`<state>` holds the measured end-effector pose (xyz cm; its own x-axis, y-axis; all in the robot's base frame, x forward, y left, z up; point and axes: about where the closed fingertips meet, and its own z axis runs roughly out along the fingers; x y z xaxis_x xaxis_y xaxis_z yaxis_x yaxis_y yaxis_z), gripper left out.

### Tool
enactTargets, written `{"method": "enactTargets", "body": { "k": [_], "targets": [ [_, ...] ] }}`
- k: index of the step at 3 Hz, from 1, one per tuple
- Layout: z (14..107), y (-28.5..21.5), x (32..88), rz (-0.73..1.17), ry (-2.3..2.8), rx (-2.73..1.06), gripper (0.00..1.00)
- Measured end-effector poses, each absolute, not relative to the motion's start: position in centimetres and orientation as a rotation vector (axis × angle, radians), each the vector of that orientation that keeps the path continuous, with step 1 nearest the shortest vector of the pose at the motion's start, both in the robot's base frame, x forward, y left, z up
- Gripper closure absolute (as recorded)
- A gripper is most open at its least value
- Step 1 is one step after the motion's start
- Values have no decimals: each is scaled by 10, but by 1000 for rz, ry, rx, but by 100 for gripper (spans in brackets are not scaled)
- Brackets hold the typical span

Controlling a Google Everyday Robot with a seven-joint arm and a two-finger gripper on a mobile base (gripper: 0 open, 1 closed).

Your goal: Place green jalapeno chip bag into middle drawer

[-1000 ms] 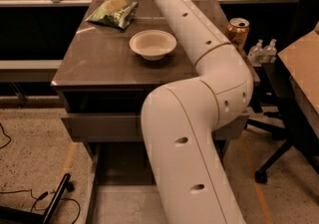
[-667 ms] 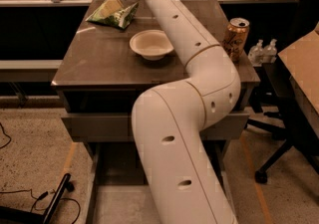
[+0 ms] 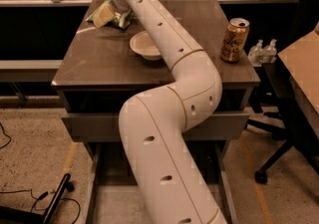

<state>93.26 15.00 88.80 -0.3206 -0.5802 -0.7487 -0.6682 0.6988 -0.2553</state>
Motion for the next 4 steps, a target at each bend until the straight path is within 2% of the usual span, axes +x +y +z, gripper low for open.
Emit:
{"method": "enactTargets", "body": {
  "k": [1,2,4],
  "targets": [
    [864,141,940,85,2067,-938,0],
    [847,135,947,68,2084,-926,17],
    [847,136,947,69,2087,-929,63]
  ]
}}
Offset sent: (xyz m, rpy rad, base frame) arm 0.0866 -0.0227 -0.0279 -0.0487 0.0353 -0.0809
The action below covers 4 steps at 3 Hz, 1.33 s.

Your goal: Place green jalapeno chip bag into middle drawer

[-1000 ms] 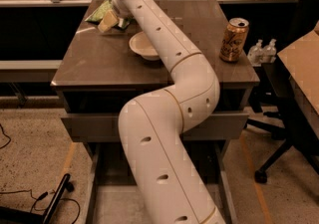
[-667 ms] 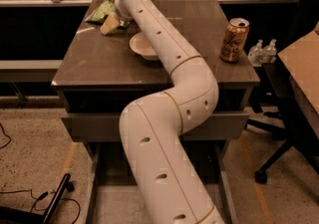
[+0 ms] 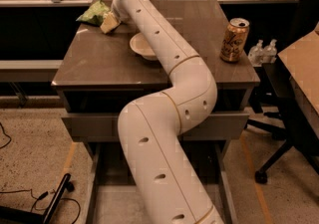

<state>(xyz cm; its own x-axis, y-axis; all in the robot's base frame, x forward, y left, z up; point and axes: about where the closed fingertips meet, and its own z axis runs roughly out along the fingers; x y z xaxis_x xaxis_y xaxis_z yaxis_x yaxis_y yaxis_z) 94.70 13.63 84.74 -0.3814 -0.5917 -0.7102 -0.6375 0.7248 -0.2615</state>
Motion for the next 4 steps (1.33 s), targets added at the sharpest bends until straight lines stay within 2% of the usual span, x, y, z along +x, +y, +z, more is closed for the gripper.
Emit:
{"method": "enactTargets", "body": {
  "k": [1,2,4],
  "targets": [
    [849,136,946,69,2086,-929,87],
    [848,136,945,69,2087,-929,100],
    [853,145,944,130,2063,-921,100]
  ]
}}
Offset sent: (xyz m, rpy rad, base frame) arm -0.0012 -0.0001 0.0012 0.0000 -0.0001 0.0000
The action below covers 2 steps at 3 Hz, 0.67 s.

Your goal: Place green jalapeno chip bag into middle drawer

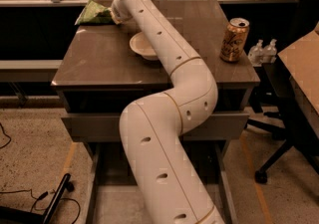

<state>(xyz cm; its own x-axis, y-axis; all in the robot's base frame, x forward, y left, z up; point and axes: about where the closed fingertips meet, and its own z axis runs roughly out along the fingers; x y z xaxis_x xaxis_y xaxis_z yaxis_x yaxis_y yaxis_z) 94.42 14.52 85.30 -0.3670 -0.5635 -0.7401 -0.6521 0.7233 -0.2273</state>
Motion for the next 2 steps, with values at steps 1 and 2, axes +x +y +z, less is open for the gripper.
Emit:
{"method": "enactTargets", "body": {
  "k": [1,2],
  "targets": [
    [881,128,936,152,2035,-930,100],
    [927,87,919,101,2020,-946,100]
  ]
}}
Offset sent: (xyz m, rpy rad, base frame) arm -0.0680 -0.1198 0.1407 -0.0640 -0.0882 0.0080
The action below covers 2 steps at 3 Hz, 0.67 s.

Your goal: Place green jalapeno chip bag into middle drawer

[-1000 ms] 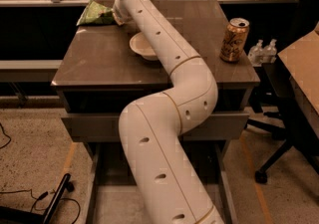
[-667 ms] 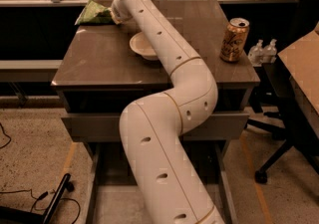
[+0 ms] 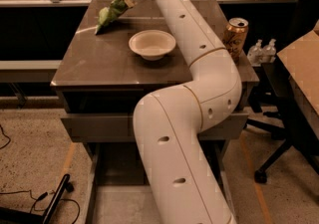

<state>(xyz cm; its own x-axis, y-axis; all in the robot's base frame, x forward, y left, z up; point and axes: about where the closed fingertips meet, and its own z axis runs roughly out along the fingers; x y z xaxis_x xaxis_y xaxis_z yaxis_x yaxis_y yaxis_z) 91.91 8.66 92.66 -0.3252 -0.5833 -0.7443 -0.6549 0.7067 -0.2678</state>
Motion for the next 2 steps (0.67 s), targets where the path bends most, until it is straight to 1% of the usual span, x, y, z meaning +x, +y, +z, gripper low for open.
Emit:
{"method": "enactTargets", "body": {
  "k": [2],
  "targets": [
    [1014,11,872,-57,2029,-969,100]
  ]
}}
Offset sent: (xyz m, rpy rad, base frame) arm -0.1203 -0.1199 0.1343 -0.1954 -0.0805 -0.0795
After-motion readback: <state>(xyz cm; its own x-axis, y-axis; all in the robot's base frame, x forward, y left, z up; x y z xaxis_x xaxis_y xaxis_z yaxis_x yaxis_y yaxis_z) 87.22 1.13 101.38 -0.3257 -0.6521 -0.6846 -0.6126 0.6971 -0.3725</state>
